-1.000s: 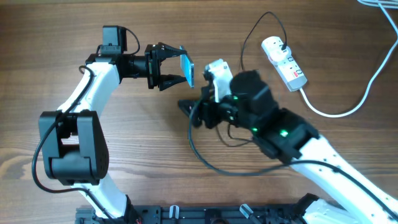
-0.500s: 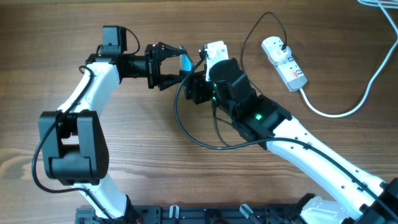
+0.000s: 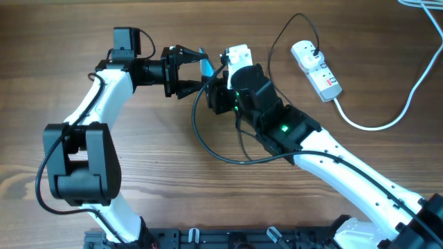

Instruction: Plug charger to phone and switch on socket

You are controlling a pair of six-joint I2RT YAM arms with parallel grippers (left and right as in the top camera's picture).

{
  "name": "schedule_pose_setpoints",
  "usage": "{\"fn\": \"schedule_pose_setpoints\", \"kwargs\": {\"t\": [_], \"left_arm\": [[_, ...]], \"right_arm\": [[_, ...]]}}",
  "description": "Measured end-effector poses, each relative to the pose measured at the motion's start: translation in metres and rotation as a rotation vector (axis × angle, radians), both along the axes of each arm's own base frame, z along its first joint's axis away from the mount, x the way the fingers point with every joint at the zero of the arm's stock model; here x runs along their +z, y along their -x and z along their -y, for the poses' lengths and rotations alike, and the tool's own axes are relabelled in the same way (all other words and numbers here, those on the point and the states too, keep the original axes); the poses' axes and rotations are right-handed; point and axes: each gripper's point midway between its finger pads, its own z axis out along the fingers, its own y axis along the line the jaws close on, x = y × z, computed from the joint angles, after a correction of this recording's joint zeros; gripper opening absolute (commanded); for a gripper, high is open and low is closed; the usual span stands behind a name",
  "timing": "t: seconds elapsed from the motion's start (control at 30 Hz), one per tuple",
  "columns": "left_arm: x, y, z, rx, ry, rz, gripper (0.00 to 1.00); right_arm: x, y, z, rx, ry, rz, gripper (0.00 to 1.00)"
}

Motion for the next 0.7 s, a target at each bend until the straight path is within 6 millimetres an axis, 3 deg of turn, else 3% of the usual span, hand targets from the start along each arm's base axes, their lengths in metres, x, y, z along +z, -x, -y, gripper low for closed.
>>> {"fn": "schedule_pose_setpoints", "kwargs": {"t": [0.2,0.3,0.4,0.43,0.5,0.7], "left_arm": [[0.0000,0.0000,0.0000,0.000,0.000,0.000,0.68],[0.0000,0.0000,0.0000,0.000,0.000,0.000,0.68],[0.0000,0.0000,0.0000,0.000,0.000,0.000,0.68],[0.0000,0.0000,0.0000,0.000,0.000,0.000,0.68],[0.0001,0.0000,0.0000,0.000,0.000,0.000,0.68],[0.0005,-0.0002,-0.0011,0.001,0.003,-0.001,0.71]], "right_arm": [[-0.0084,-0.0017,-0.0017,0.002,0.015,-0.013,0.51],[-0.0113,-0.0023,-0.0022,0.005,0.024,-0.014,0.40],[-0.0112,-0.0027,-0.0026,0.007,0.026,-0.010,0.24],[-0.0103,-0.0031,-0.0029,0.010,0.027,-0.004,0.13],[-0.0093,-0.0035,-0.0033,0.010,0.025,-0.001,0.06],[-0.0099,-0.0055,-0.0006,-0.008,0.015,-0.011,0.05]]}}
